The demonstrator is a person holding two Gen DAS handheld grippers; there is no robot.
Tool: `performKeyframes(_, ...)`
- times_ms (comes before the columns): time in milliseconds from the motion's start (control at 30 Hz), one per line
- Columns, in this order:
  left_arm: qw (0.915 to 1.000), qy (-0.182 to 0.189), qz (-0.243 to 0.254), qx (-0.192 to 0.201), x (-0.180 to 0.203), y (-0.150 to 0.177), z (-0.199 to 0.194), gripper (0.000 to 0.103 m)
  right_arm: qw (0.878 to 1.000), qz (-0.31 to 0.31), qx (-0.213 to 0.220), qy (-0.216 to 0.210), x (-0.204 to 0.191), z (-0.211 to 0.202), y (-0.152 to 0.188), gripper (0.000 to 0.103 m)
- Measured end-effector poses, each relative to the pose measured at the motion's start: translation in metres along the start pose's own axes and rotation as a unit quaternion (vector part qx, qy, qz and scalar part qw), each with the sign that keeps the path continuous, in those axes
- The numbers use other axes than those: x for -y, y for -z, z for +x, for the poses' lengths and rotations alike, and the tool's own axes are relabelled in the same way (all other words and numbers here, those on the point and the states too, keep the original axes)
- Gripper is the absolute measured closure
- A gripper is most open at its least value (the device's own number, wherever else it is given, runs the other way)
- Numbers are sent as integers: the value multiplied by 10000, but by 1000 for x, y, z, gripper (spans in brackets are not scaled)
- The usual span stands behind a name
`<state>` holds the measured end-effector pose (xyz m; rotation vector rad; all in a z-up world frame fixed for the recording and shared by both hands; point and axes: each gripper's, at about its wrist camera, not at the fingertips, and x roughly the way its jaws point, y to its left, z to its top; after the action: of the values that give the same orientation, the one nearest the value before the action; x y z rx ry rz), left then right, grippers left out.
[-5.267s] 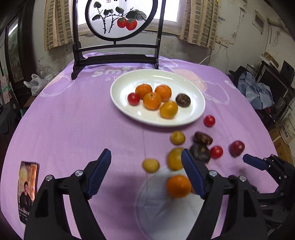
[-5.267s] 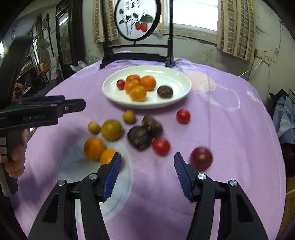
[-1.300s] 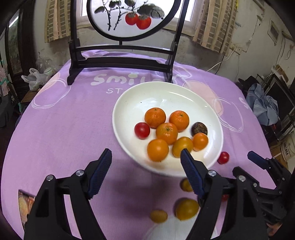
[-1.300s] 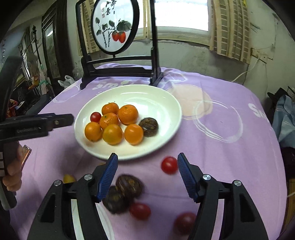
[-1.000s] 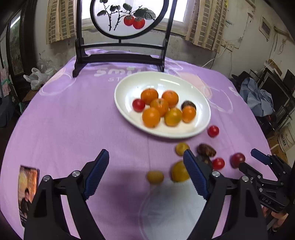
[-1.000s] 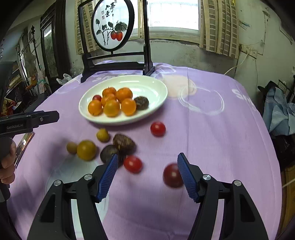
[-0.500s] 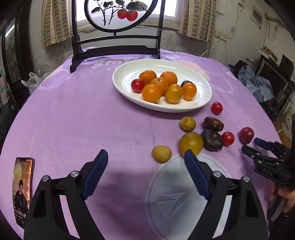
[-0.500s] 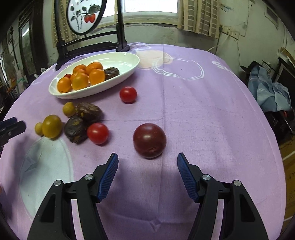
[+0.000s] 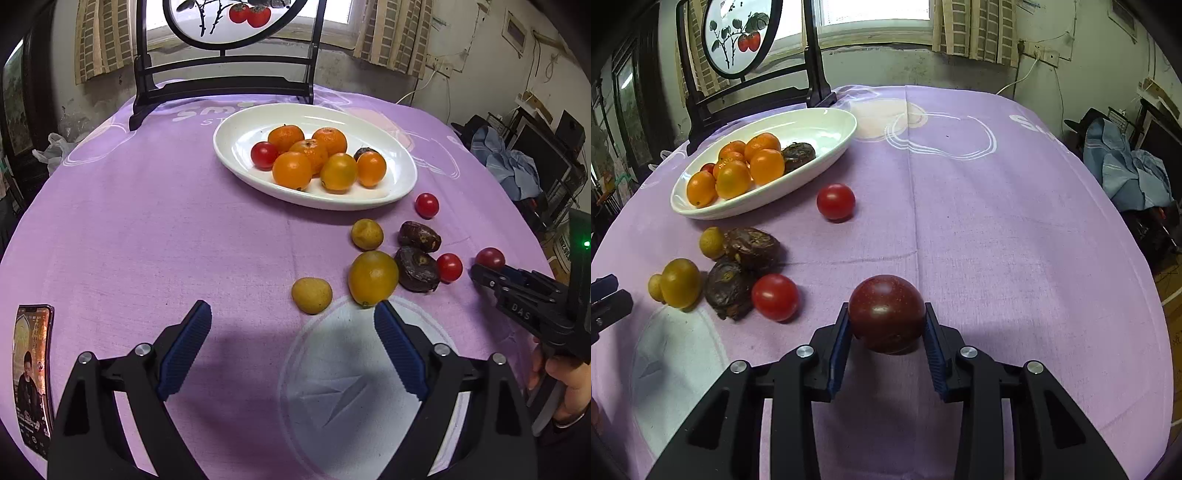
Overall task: Organize fruits
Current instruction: 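Grasp a dark-red tomato with the right tool while the left tool grasps a small yellow fruit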
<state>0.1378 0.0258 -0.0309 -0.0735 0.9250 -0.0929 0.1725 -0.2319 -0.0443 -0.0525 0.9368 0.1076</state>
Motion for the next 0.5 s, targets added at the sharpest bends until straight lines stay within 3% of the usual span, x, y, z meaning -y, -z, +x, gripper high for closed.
performKeyframes(333,10000,-58,-10,-67,-2,1,8,15,9975,-170,287,-622,-45,-40,9,65)
performKeyframes(500,9998,-165,-78,-105,-5,1,16,16,9962,-235,367,-759,-59,-40,17,65)
